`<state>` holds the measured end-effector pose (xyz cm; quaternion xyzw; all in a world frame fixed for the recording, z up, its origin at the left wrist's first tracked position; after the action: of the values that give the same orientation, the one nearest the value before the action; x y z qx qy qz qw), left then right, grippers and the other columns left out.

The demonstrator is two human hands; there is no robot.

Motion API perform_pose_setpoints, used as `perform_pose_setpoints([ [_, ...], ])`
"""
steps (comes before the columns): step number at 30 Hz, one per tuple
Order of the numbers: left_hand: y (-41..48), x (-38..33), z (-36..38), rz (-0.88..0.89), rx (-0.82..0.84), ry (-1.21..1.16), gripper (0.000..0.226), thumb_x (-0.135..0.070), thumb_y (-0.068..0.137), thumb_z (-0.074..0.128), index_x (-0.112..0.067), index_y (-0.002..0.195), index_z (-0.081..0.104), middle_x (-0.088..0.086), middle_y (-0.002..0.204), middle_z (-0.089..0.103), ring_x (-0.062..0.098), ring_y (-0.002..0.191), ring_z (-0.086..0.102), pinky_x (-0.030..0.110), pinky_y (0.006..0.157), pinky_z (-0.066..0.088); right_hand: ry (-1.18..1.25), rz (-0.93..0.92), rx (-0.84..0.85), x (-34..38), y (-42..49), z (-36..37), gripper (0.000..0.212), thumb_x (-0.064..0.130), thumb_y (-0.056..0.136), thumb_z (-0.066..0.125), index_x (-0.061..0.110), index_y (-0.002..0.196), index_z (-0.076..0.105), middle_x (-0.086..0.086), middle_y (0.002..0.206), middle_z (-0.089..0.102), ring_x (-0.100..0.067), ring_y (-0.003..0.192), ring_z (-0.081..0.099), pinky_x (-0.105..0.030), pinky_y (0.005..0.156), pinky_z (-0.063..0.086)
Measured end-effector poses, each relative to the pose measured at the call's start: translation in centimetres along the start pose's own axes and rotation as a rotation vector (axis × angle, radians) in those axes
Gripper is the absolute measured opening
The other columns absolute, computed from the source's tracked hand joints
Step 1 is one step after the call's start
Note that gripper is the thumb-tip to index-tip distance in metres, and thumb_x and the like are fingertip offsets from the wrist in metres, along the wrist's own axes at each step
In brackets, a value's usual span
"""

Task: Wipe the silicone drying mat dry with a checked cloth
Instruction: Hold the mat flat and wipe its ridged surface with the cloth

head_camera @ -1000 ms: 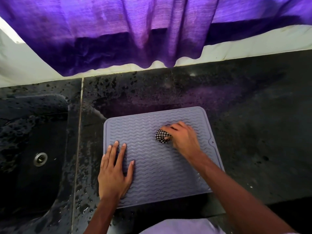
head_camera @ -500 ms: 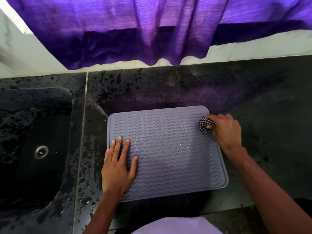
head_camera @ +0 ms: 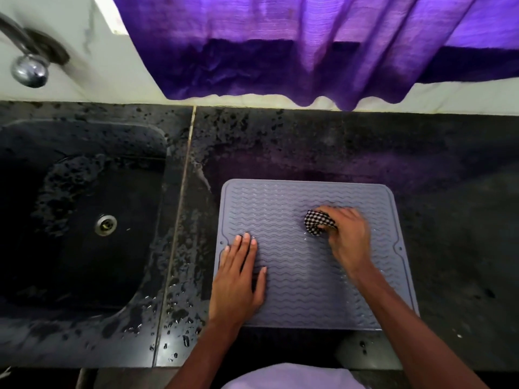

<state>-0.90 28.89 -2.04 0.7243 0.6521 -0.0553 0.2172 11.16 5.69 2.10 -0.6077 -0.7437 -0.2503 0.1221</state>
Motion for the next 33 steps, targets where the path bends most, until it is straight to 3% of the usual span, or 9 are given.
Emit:
perform_pose_setpoints([
  [10, 0.0, 0.0, 0.0, -0.017, 0.002, 0.000, 0.060, -0.036, 0.098, 0.054, -0.003, 0.148, 0.051, 0.012, 0.158, 0.044, 0.026, 0.150, 0.037, 0.045, 0.122, 0.030, 0.065, -0.074, 0.158, 9.3, 1.7, 5.6, 0.060, -0.005, 0.058, 0.070, 0.024, 0.111, 0.071, 0.002, 0.097, 0.072, -0.024, 0.088, 0.057, -0.032, 0.080, 0.040],
  [18, -0.1, 0.1, 0.1, -0.031, -0.004, -0.056, 0.047, -0.033, 0.098, 0.055, -0.001, 0.132, 0.064, 0.018, 0.144, 0.058, 0.031, 0.143, 0.045, 0.047, 0.120, 0.032, 0.244, -0.206, 0.299, 16.2, 4.4, 8.5, 0.039, 0.008, 0.074, 0.075, 0.023, 0.109, 0.071, -0.001, 0.099, 0.073, -0.025, 0.092, 0.060, -0.039, 0.082, 0.050],
  [24, 0.1, 0.0, 0.0, -0.024, 0.067, -0.001, 0.061, -0.038, 0.101, 0.048, -0.004, 0.152, 0.044, 0.013, 0.161, 0.038, 0.026, 0.152, 0.031, 0.045, 0.123, 0.026, 0.203, -0.186, 0.125, 10.4, 6.4, 4.0, 0.043, 0.006, 0.072, 0.076, 0.021, 0.113, 0.070, 0.004, 0.107, 0.072, -0.014, 0.094, 0.060, -0.026, 0.082, 0.041],
  [28, 0.2, 0.0, 0.1, -0.029, 0.078, 0.021, 0.062, -0.039, 0.101, 0.047, -0.004, 0.152, 0.044, 0.012, 0.161, 0.038, 0.026, 0.152, 0.031, 0.046, 0.122, 0.027, 0.062, -0.072, 0.144, 5.6, 4.6, 2.8, 0.048, 0.005, 0.071, 0.076, 0.025, 0.115, 0.069, 0.004, 0.111, 0.071, -0.021, 0.097, 0.061, -0.023, 0.083, 0.036],
  [33, 0.2, -0.1, 0.2, -0.009, 0.036, 0.020, 0.061, -0.038, 0.099, 0.049, -0.002, 0.147, 0.050, 0.013, 0.157, 0.045, 0.027, 0.149, 0.037, 0.047, 0.119, 0.030, 0.134, -0.041, 0.132, 8.8, 3.1, 5.5, 0.054, -0.001, 0.064, 0.076, 0.024, 0.112, 0.072, 0.005, 0.101, 0.072, -0.018, 0.089, 0.056, -0.022, 0.076, 0.035],
])
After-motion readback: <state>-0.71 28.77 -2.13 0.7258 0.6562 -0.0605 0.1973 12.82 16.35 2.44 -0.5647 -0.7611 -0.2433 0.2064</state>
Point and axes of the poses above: each hand's wrist, its own y-axis towards the middle knuckle, its own z-axis out of the palm, x = y × z, the point moved 3 cm from there along y, towards the middle knuckle
